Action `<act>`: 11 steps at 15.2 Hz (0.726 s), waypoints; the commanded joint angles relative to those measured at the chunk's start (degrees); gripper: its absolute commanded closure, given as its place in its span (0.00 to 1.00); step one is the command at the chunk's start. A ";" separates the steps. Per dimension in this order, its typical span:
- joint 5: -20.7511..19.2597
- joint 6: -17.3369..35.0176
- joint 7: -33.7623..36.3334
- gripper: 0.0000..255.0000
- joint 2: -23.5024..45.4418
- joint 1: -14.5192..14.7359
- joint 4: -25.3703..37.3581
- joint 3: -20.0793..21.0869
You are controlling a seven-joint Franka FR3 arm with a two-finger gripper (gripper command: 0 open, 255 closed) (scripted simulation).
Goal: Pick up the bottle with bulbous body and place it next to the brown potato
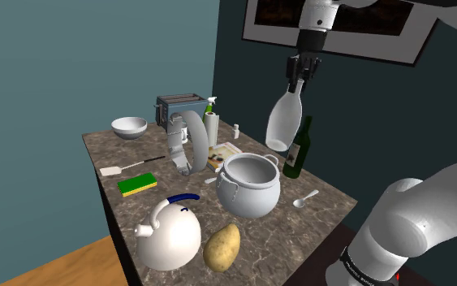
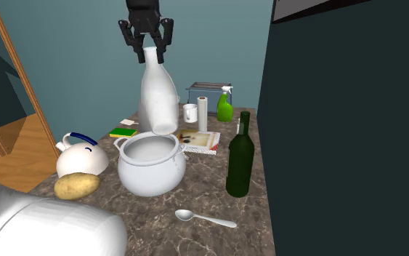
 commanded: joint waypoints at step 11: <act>5.23 -13.49 10.54 1.00 -12.50 2.27 0.94 8.45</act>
